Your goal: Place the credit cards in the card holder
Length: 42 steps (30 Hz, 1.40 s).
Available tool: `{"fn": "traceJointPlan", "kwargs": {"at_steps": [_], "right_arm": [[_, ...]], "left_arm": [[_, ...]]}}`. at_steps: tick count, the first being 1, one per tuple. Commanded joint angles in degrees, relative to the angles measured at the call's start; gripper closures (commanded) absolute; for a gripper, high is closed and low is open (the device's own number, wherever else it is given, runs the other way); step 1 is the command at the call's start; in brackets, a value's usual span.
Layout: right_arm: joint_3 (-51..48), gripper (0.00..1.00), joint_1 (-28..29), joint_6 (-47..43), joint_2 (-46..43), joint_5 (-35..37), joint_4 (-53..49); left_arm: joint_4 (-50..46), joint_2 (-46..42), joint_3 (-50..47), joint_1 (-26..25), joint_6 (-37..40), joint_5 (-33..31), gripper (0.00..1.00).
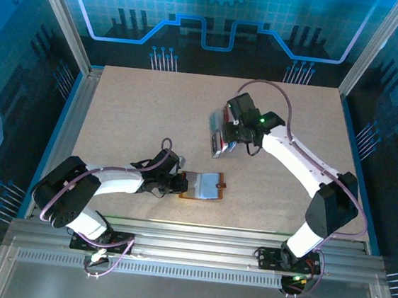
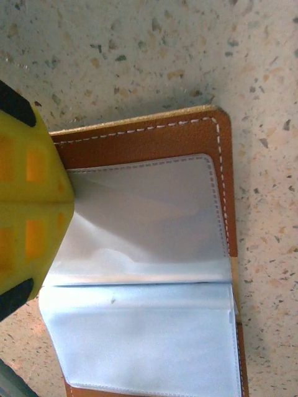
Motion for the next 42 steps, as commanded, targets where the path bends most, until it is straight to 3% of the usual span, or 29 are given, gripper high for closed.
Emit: {"fn": "traceJointPlan", "kwargs": {"at_steps": [1, 11, 18, 30, 42], "right_arm": [[4.3, 0.43, -1.4, -2.5, 5.1, 5.4, -3.5], [11.1, 0.48, -1.4, -3.1, 16.2, 5.3, -3.5], [12.4, 0.5, 0.1, -3.2, 19.7, 10.2, -4.5], [12.4, 0.56, 0.9, -3.4, 21.2, 15.9, -5.0], [12.8, 0.64, 1.0, -4.1, 19.6, 17.1, -5.6]], "left_arm": [[-4.5, 2.3, -1.1, 0.1, 1.6, 0.5, 1.0], [-4.6, 1.5, -1.4, 0.1, 1.5, 0.5, 1.0], [-4.4, 1.3, -1.5, 0.1, 1.5, 0.7, 1.0], [-4.5, 0.9, -1.6, 0.1, 1.6, 0.6, 1.0], [-4.0, 0.9, -1.8, 0.1, 1.4, 0.8, 1.0]]}}
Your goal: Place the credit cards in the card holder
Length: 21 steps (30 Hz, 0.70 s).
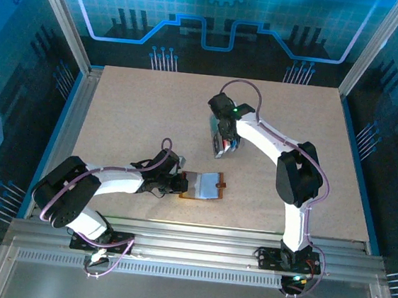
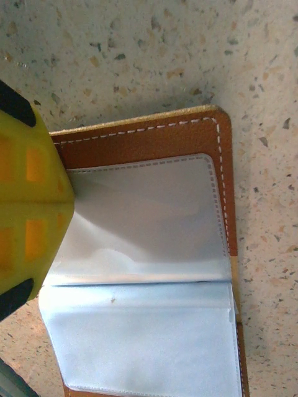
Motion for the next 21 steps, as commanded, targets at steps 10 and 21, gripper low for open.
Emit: {"fn": "traceJointPlan", "kwargs": {"at_steps": [10, 21], "right_arm": [[2.4, 0.74, 0.1, -1.4, -1.2, 2.9, -2.9], [3.1, 0.81, 0.1, -2.0, -1.3, 2.8, -3.3]], "left_arm": [[-4.0, 1.0, -1.7, 0.1, 1.4, 0.8, 1.0], [-3.9, 1.1, -1.7, 0.1, 1.3, 0.9, 1.0]]}}
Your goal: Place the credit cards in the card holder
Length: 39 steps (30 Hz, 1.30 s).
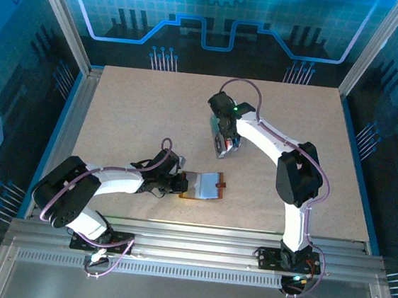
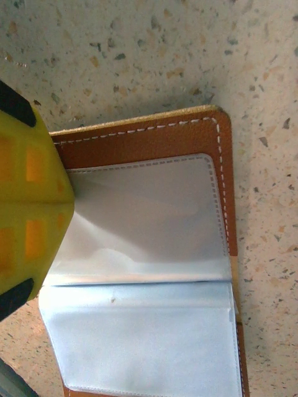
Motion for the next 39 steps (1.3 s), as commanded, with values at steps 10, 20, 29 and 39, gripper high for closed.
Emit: {"fn": "traceJointPlan", "kwargs": {"at_steps": [10, 20, 29, 39], "right_arm": [[3.1, 0.89, 0.3, -1.1, -1.6, 0.8, -3.1], [3.7, 1.0, 0.3, -1.6, -2.2, -1.1, -3.7], [4.0, 1.0, 0.2, -1.8, -4.1, -5.2, -3.9], [3.2, 1.0, -0.5, -1.5, -6.3, -9.6, -3.6]], "left_arm": [[-3.9, 1.0, -1.8, 0.1, 1.4, 0.8, 1.0], [-3.8, 0.9, -1.9, 0.1, 1.4, 0.7, 1.0], [-3.6, 0.8, -2.0, 0.1, 1.3, 0.8, 1.0], [-3.5, 0.3, -2.2, 0.1, 1.3, 1.2, 1.0]]}}
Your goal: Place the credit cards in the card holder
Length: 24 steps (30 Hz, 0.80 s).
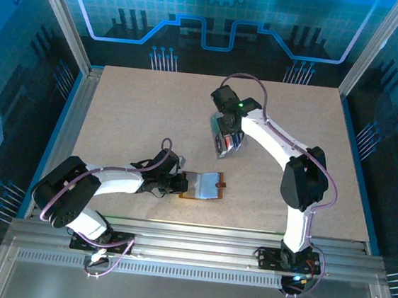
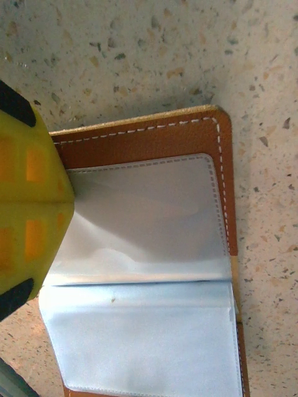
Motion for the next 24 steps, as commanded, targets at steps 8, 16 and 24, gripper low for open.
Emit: {"fn": "traceJointPlan", "kwargs": {"at_steps": [8, 16, 24], "right_arm": [[-4.2, 1.0, 0.0, 0.8, -9.9, -8.2, 0.6], [-18.6, 1.0, 3.8, 6.1, -19.2, -20.1, 5.9], [-33.5, 1.0, 10.4, 18.1, -22.5, -28.3, 17.8]], "left_arm": [[-3.5, -0.3, -2.3, 0.1, 1.4, 1.7, 1.0], [-3.1, -0.3, -2.7, 0.1, 1.2, 1.9, 1.0], [-2.1, -0.5, -3.1, 0.0, 0.7, 2.6, 1.0]]}}
